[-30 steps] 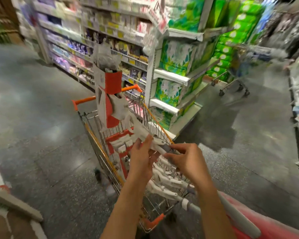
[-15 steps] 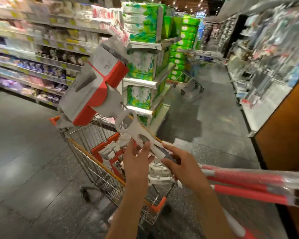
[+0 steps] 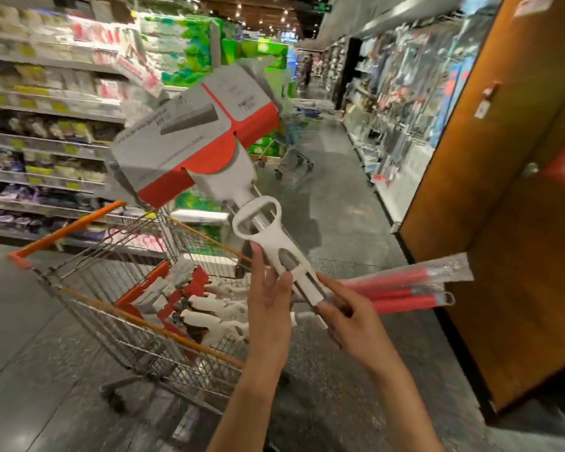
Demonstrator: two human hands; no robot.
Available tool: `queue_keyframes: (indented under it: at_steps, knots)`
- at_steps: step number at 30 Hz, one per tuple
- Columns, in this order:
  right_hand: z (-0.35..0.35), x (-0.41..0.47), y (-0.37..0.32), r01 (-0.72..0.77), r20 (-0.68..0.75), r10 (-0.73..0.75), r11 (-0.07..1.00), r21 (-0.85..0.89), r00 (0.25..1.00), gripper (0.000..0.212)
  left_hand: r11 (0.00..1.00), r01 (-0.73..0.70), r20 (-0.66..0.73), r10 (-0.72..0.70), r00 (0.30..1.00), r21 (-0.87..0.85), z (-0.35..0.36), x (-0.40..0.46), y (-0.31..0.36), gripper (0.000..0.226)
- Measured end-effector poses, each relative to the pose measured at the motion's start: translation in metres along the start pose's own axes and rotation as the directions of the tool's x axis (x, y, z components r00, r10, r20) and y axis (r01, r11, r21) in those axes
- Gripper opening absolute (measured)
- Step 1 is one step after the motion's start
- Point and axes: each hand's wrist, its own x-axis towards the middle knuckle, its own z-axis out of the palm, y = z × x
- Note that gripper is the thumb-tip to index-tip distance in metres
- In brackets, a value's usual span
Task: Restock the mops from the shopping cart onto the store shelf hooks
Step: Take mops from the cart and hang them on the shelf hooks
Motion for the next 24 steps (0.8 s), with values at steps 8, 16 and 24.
queue_keyframes:
  at_steps: [8, 16, 24]
  knots:
    - [-0.043, -0.097, -0.014, 0.013, -0.182, -0.001, 0.998, 0.069, 0.983, 0.044, 0.999, 0.047, 0.222, -0.044, 0.974, -0.009, 0.051, -0.067, -0.005, 0.074]
    - [-0.084, -0.235, -0.006, -0.006, -0.395, 0.042, 0.996, 0.093, 0.918, 0.042, 0.997, 0.071, 0.383, -0.078, 0.920, 0.032, 0.099, -0.186, -0.008, 0.069]
    - [-0.121, -0.329, -0.025, -0.036, -0.678, -0.027, 0.996, -0.079, 0.735, 0.037, 0.992, 0.125, 0.567, -0.115, 0.816, 0.022, 0.147, -0.272, -0.012, 0.068]
